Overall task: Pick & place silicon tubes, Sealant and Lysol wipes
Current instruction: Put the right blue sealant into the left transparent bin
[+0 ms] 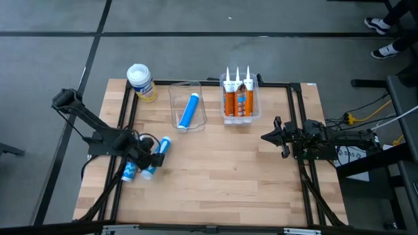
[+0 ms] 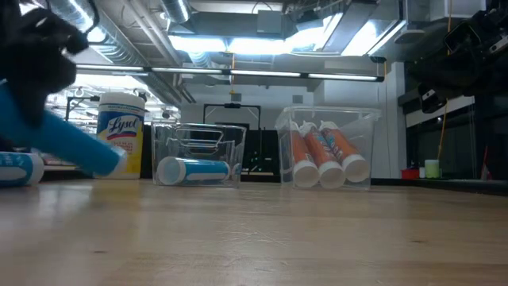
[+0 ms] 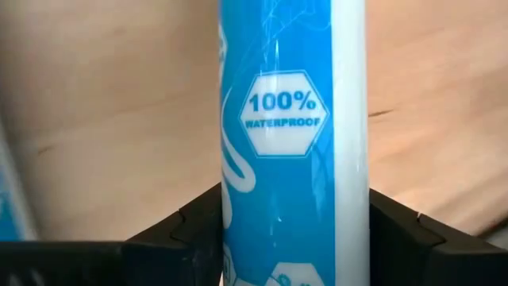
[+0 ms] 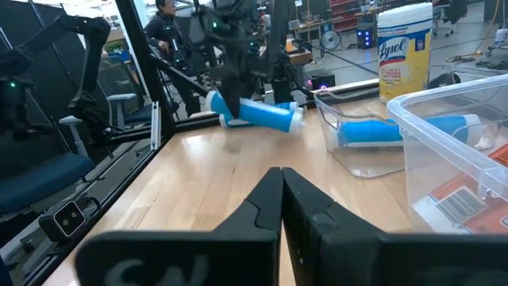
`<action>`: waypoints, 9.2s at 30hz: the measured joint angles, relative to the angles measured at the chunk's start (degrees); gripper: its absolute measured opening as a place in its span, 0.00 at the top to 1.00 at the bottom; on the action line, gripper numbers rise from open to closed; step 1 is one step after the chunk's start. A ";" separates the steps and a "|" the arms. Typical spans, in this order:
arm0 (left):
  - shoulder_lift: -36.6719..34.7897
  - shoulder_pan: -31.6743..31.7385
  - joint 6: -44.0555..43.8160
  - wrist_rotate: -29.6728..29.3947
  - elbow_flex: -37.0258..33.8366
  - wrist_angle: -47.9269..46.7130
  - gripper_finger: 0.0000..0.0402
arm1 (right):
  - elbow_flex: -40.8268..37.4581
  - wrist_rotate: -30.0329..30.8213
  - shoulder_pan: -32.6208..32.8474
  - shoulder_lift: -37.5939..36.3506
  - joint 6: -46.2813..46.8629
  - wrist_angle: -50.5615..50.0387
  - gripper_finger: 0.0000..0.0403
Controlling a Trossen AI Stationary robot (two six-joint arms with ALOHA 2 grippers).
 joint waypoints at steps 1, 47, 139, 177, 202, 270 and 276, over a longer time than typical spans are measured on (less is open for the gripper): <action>-0.74 0.00 0.38 -1.66 0.49 -0.02 0.47 | 0.00 0.00 -0.02 0.00 0.01 0.01 0.97; -2.21 15.07 55.66 -13.06 5.86 62.99 0.47 | 0.00 0.00 -0.02 0.00 0.01 0.01 0.97; 7.48 26.42 100.48 36.57 34.28 65.94 0.47 | 0.00 0.00 -0.01 0.00 0.05 0.01 0.97; 12.19 30.88 81.46 6.71 34.26 50.07 0.47 | 0.00 0.00 0.00 0.00 0.00 0.01 0.97; 12.19 29.57 84.15 9.86 34.26 48.90 0.47 | 0.00 0.06 0.00 0.00 0.14 4.83 0.97; 11.76 31.17 80.46 10.88 34.26 22.66 0.47 | 78.86 5.85 0.02 60.32 -6.43 -24.09 0.97; 11.38 31.79 78.71 7.83 34.26 18.76 0.47 | 78.86 1.16 0.04 60.85 -4.17 -23.97 0.97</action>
